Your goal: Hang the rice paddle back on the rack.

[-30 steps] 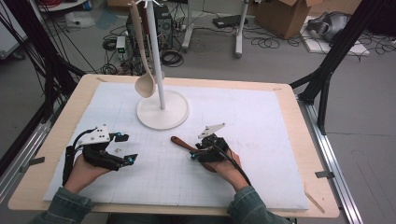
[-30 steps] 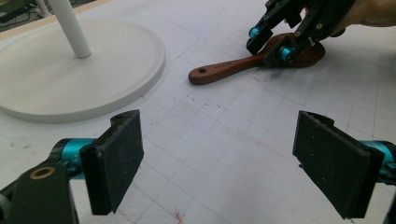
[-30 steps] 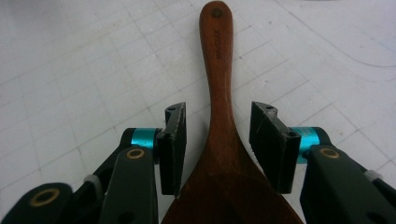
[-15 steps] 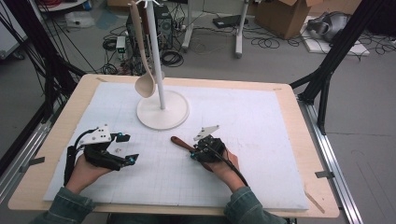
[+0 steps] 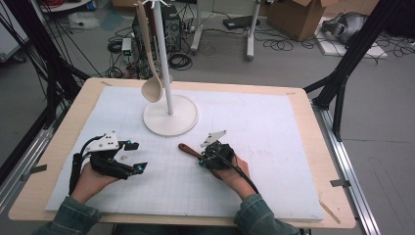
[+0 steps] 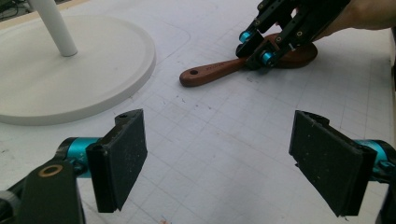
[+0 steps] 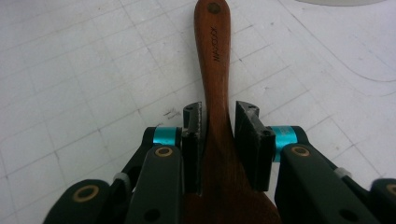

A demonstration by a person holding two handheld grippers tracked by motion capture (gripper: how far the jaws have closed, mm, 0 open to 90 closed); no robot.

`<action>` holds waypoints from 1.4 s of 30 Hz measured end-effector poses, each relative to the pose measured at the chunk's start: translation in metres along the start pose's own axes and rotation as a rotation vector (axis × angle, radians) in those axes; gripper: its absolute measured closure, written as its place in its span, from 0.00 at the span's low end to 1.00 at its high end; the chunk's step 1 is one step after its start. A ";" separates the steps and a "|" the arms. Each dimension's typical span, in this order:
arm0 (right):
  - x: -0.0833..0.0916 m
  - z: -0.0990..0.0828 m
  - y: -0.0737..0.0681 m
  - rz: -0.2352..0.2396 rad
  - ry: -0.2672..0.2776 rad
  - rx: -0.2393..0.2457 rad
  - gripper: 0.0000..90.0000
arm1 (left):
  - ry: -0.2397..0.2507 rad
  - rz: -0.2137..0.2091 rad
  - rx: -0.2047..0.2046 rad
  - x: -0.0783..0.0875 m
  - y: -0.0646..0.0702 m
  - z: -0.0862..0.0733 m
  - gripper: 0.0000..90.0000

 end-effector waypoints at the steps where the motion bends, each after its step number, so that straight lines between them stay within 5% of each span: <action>1: 0.000 0.000 0.000 -0.002 0.000 0.006 0.81 | 0.001 0.000 0.001 0.000 0.000 0.000 0.21; 10: 0.000 0.000 0.001 0.028 0.013 -0.017 0.84 | -0.003 -0.024 -0.003 -0.002 0.002 0.000 0.26; 42: -0.008 0.011 -0.006 0.059 0.007 0.049 0.87 | 0.002 -0.046 0.016 -0.006 0.004 0.001 0.29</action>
Point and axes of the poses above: each handheld gripper's, and its own axes: x roughly backward along the jaws, z roughly out of its top, y roughly to its right, the point moved 3 cm from there along -x, roughly forward along the jaws, and after that the axes turned 3 degrees about -y, right-handed, at the moved point
